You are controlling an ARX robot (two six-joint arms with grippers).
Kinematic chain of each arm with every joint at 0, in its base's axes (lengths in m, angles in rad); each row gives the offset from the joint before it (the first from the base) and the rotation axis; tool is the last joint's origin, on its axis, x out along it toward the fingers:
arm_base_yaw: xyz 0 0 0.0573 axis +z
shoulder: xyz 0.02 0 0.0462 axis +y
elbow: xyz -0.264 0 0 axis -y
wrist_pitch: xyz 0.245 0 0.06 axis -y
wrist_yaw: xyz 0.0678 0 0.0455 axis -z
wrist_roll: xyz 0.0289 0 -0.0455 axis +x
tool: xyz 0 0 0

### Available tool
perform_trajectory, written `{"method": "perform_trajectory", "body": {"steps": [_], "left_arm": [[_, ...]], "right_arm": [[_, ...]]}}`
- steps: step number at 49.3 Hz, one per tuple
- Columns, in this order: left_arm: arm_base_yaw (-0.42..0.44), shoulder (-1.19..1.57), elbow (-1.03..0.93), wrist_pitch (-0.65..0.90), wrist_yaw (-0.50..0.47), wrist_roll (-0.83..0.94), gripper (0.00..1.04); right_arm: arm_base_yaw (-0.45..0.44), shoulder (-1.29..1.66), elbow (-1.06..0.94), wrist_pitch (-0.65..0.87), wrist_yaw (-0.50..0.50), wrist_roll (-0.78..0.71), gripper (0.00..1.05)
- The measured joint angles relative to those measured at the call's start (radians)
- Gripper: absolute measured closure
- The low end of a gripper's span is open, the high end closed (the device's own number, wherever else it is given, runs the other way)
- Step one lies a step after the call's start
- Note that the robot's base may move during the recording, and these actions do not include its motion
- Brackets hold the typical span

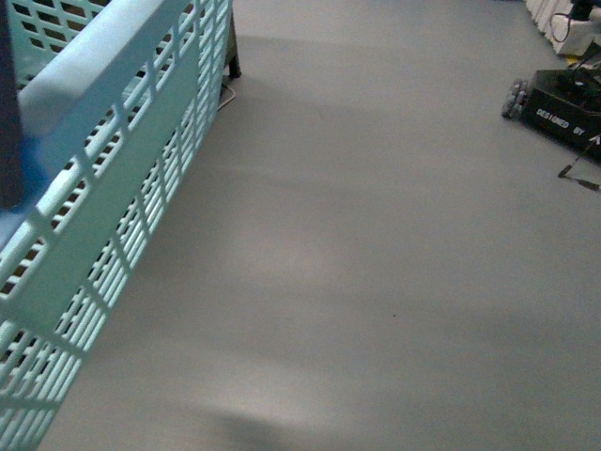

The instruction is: Pick mango and avocado into basket

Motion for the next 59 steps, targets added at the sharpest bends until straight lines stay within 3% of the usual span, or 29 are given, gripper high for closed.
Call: {"method": "perform_trajectory", "body": {"steps": [59], "left_arm": [[0.0, -0.002, 0.001, 0.0, 0.0, 0.0, 0.96]], "right_arm": [[0.0, 0.0, 0.0, 0.0, 0.0, 0.0, 0.08]]}}
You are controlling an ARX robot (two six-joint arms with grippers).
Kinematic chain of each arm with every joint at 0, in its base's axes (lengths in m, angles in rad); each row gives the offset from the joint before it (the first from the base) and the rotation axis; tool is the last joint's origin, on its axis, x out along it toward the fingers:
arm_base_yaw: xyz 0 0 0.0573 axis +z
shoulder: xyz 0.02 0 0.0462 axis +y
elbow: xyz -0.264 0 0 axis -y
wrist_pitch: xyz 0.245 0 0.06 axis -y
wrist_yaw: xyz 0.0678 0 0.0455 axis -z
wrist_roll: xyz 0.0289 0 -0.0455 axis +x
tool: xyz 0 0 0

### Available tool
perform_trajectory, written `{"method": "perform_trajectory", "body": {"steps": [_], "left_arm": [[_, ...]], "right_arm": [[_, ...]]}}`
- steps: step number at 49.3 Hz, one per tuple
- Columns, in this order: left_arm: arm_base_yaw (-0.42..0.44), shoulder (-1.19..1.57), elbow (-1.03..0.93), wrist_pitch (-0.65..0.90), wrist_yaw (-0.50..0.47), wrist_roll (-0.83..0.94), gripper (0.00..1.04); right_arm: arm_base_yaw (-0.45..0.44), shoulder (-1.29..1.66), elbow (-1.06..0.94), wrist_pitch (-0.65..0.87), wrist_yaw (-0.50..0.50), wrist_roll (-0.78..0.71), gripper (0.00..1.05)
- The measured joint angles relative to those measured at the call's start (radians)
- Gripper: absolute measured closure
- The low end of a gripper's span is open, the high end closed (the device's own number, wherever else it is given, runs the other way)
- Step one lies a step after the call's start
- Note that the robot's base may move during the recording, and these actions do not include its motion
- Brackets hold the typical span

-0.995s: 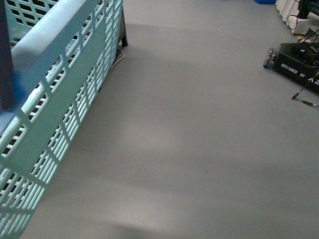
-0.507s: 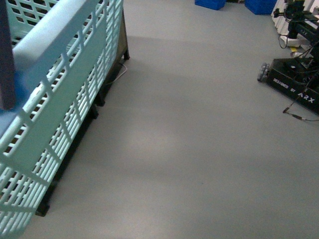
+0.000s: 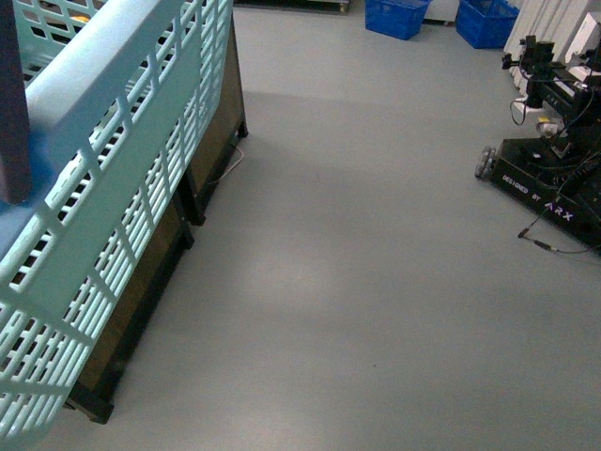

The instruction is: Pick mango and avocado into basket

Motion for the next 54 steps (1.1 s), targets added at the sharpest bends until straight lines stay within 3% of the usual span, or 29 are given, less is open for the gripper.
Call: {"method": "perform_trajectory", "body": {"steps": [54], "left_arm": [[0.0, 0.001, -0.006, -0.002, 0.003, 0.0, 0.97]], "right_arm": [[0.0, 0.0, 0.0, 0.0, 0.0, 0.0, 0.08]]}}
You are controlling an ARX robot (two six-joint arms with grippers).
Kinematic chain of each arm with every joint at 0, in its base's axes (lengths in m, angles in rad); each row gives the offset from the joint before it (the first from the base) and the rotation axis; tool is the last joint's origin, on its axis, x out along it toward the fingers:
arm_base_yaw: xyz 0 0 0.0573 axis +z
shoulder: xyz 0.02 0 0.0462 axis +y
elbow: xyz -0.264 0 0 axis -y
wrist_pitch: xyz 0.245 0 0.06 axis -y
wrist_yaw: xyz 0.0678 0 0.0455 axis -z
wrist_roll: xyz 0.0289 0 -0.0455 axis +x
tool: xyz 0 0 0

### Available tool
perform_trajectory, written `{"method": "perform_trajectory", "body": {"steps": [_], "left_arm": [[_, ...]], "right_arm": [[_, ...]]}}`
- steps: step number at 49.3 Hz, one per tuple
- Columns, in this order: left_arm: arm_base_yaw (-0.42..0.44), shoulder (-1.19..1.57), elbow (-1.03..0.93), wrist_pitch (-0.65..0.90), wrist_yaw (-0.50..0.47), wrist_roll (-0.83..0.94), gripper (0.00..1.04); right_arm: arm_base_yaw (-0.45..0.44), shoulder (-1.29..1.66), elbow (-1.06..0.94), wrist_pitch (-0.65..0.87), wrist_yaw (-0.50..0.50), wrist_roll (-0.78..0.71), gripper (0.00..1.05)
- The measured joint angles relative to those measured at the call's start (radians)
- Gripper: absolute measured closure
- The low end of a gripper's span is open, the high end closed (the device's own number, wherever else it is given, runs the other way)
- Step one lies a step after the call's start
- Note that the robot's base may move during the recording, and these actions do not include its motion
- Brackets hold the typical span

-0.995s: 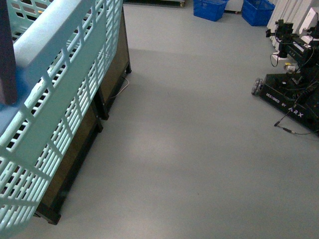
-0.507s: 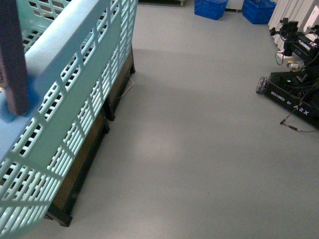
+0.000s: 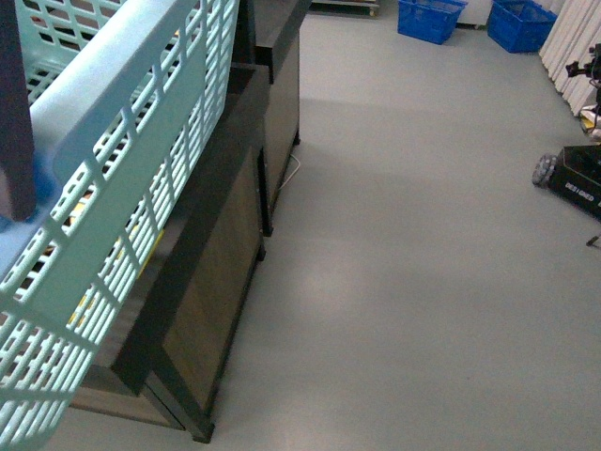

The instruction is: Pick mango and avocado into basket

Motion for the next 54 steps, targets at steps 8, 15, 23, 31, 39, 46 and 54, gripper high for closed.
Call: {"method": "perform_trajectory", "body": {"steps": [8, 15, 23, 31, 39, 46, 54], "left_arm": [[0.0, -0.002, 0.0, 0.0, -0.001, 0.0, 0.97], [0.0, -0.002, 0.0, 0.0, -0.003, 0.0, 0.97], [0.0, -0.003, 0.0, 0.0, 0.0, -0.001, 0.97], [0.0, -0.003, 0.0, 0.0, -0.003, 0.0, 0.97], [0.0, -0.002, 0.001, 0.0, -0.002, 0.0, 0.97], [0.0, -0.002, 0.0, 0.0, -0.003, 0.001, 0.97], [0.0, -0.002, -0.001, 0.0, 0.0, 0.0, 0.97]], "right_arm": [[0.0, 0.0, 0.0, 0.0, -0.002, 0.0, 0.08], [0.0, 0.0, 0.0, -0.001, -0.002, 0.0, 0.08], [0.0, 0.001, 0.0, -0.001, -0.002, 0.0, 0.08], [0.0, 0.001, 0.0, 0.0, -0.002, 0.0, 0.08], [0.0, 0.0, 0.0, -0.001, -0.002, 0.0, 0.08], [0.0, 0.0, 0.0, -0.002, -0.002, 0.0, 0.08], [0.0, 0.0, 0.0, -0.002, -0.002, 0.0, 0.08]]}}
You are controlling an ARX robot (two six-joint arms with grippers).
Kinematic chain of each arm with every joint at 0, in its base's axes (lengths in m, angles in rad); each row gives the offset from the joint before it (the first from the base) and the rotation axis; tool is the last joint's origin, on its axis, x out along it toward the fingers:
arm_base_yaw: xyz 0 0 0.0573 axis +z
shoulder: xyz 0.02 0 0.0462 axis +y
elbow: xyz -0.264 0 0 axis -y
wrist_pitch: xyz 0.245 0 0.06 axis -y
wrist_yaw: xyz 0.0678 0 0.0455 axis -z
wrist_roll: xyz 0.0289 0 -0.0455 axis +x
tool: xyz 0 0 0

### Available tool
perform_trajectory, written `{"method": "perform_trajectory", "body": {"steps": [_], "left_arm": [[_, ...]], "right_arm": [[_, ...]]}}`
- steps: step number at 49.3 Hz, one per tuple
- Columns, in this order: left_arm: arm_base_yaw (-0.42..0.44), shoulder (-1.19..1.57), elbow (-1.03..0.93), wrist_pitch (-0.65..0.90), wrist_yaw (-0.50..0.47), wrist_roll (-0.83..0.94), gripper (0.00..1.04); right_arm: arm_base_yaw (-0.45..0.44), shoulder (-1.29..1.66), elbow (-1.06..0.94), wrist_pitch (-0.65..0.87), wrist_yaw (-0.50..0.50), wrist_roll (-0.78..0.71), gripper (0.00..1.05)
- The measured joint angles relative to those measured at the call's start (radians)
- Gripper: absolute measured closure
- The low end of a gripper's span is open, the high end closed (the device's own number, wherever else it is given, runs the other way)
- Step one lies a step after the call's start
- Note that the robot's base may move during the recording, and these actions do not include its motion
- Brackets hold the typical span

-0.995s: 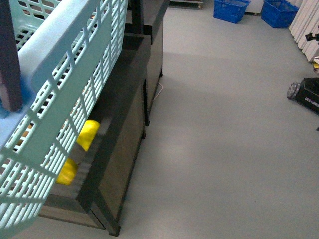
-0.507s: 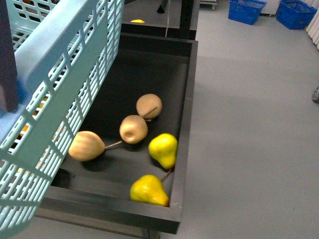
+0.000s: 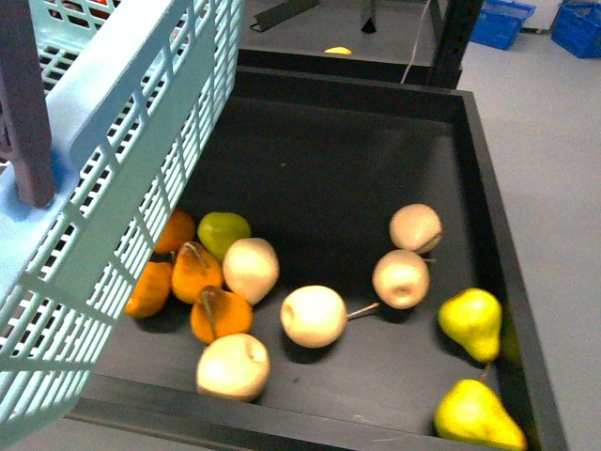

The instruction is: Pick mango and avocado into basket

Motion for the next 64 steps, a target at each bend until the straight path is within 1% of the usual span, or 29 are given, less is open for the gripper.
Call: {"method": "perform_trajectory", "body": {"steps": [64], "left_arm": [[0.0, -0.001, 0.0, 0.0, 0.0, 0.001, 0.98]], "right_arm": [[0.0, 0.0, 0.0, 0.002, 0.001, 0.0, 0.08]]}}
